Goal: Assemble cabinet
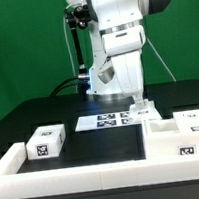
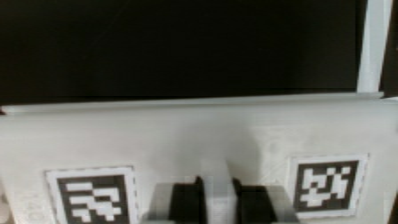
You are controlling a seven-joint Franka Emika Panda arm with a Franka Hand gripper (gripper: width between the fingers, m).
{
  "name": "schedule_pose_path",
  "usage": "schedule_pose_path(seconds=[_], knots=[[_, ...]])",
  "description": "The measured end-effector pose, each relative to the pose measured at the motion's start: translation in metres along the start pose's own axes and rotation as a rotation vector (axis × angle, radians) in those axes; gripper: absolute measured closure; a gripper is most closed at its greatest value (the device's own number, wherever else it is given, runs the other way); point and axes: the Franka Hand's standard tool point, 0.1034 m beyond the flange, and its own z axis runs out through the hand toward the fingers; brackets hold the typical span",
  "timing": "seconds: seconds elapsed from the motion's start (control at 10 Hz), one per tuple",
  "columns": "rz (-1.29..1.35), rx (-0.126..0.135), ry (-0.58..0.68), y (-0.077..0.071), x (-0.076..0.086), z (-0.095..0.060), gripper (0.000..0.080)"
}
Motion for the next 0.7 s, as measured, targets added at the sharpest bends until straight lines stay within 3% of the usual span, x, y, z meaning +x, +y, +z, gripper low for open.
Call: schedule_pose_path(seconds=[0.1, 0.4, 0.7], knots=[[-0.024, -0.015, -0.007, 0.001, 0.008, -0.001, 0.0738], [-0.041, -0.023, -0.026, 0.0, 0.029, -0.001, 0.0738], [-0.036, -0.019, -0.026, -0.001, 0.026, 0.0, 0.0738]])
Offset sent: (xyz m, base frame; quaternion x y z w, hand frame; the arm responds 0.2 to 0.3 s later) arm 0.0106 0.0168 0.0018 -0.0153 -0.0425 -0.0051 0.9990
